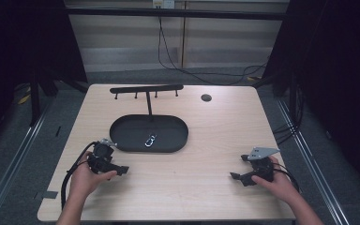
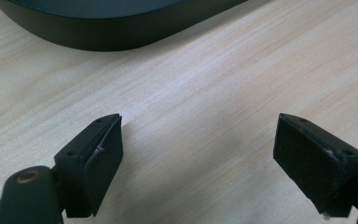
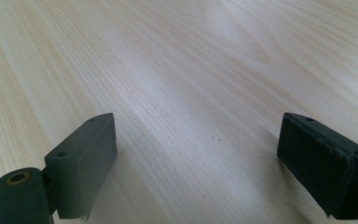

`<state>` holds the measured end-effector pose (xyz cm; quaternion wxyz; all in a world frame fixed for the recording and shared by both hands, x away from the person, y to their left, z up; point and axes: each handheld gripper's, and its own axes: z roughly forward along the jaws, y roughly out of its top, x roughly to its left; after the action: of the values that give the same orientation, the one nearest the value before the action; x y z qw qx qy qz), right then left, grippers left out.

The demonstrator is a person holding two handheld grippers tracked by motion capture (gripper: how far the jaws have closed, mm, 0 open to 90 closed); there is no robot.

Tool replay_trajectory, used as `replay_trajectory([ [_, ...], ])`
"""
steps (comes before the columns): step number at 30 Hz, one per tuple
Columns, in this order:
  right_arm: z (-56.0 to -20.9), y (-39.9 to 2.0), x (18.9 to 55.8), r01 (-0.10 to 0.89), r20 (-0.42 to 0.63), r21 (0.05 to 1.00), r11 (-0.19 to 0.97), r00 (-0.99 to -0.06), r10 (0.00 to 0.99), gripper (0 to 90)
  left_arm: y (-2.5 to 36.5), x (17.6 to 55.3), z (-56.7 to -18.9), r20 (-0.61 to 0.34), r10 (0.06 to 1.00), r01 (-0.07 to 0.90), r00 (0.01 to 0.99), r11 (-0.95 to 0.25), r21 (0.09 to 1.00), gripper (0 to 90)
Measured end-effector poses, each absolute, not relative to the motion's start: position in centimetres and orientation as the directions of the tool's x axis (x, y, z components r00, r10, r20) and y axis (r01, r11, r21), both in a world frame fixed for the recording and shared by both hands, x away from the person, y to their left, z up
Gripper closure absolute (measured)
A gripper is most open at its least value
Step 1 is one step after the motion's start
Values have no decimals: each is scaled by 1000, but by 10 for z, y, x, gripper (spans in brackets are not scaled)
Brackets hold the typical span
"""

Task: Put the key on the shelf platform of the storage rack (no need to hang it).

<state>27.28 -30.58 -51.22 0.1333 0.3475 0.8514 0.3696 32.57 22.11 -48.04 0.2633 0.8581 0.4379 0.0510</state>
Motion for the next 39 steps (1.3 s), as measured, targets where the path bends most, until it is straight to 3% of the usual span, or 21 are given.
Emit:
replay_trajectory([
  [24, -512, -306, 272, 495, 28, 721, 485, -721, 693, 115, 226, 315, -493, -22, 757, 637, 653, -533, 557, 122],
  [39, -512, -306, 272, 496, 29, 721, 484, -719, 694, 114, 226, 309, -499, -27, 764, 621, 645, -503, 601, 49],
])
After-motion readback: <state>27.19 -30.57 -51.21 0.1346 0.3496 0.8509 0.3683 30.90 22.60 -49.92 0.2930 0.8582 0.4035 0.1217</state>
